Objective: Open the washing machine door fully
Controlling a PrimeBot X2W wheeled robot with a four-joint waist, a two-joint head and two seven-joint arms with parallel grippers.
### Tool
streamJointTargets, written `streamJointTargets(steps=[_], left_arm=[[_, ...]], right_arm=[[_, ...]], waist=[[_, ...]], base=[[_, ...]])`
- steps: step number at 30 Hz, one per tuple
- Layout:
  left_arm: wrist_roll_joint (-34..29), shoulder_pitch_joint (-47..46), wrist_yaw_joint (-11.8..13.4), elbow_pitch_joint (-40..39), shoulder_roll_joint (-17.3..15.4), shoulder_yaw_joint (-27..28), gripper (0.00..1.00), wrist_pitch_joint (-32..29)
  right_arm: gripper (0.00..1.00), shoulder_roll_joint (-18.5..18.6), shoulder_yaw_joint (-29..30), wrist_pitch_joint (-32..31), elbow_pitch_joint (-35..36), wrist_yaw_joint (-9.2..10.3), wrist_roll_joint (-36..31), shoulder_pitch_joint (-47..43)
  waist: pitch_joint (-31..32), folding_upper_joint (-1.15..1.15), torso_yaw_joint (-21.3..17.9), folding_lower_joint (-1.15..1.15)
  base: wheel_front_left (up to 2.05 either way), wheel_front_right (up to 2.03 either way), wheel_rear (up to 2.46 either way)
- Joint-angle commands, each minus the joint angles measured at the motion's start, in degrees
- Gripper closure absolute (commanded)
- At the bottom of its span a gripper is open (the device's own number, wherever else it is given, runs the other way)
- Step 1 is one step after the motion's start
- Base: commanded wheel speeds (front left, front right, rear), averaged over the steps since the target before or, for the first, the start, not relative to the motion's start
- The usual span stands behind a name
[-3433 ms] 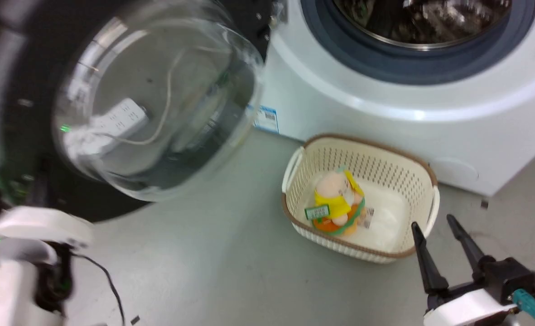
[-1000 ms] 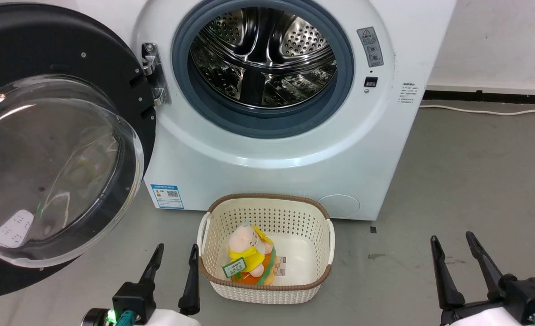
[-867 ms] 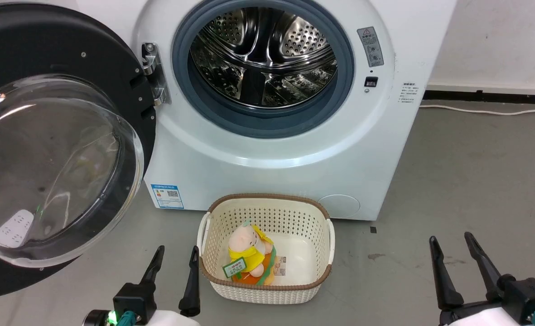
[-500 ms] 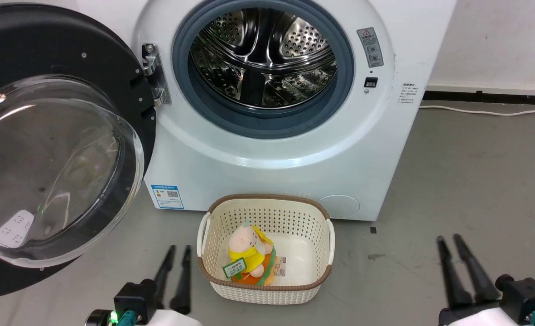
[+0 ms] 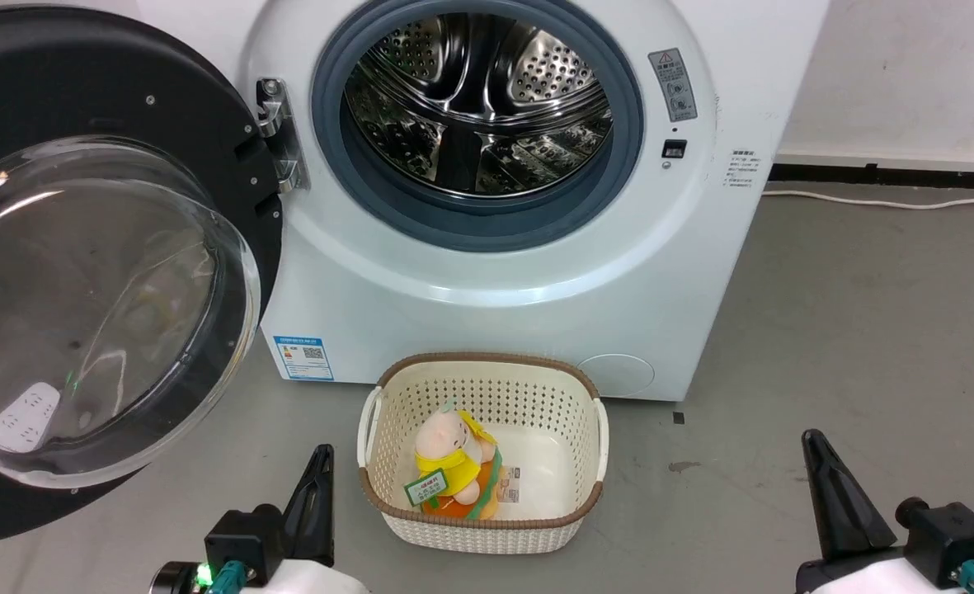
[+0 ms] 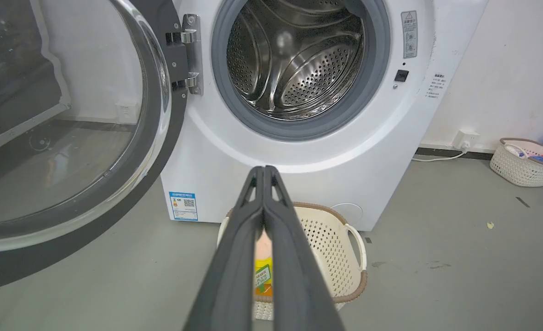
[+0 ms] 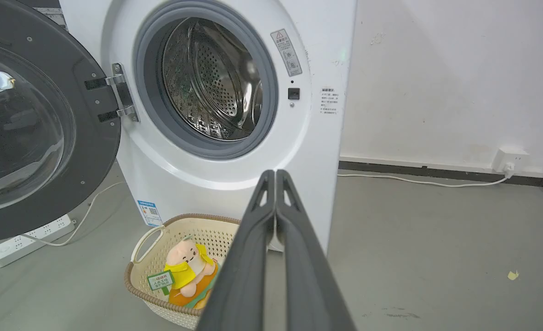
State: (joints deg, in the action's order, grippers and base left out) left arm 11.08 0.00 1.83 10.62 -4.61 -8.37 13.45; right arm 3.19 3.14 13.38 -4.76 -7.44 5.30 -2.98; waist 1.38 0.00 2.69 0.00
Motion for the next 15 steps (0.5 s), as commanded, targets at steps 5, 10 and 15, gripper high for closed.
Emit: streamJointTargets(steps=[5, 10, 15], left_arm=[[-0.94, 0.00, -0.25, -0.84, 0.10, 0.59, 1.00, -0.82], [-1.41, 0.00, -0.33, -1.30, 0.17, 0.95, 1.00, -1.40], [-2.07, 0.00, -0.43, -1.93, 0.28, 1.46, 1.00, -2.23]], right_arm=[[1.00, -0.04, -0.23, -0.71, 0.54, -0.01, -0.46, 0.38], [1.00, -0.06, -0.37, -1.30, 0.74, -0.01, -0.68, 0.50], [1.00, -0.07, -0.56, -2.12, 1.01, -0.01, -1.00, 0.67]], waist=[[-0.06, 0.00, -0.12, 0.00], [-0.12, 0.00, -0.24, 0.00], [-0.21, 0.00, -0.41, 0.00]], base=[[0.00, 0.00, 0.00], [0.00, 0.00, 0.00], [0.00, 0.00, 0.00]])
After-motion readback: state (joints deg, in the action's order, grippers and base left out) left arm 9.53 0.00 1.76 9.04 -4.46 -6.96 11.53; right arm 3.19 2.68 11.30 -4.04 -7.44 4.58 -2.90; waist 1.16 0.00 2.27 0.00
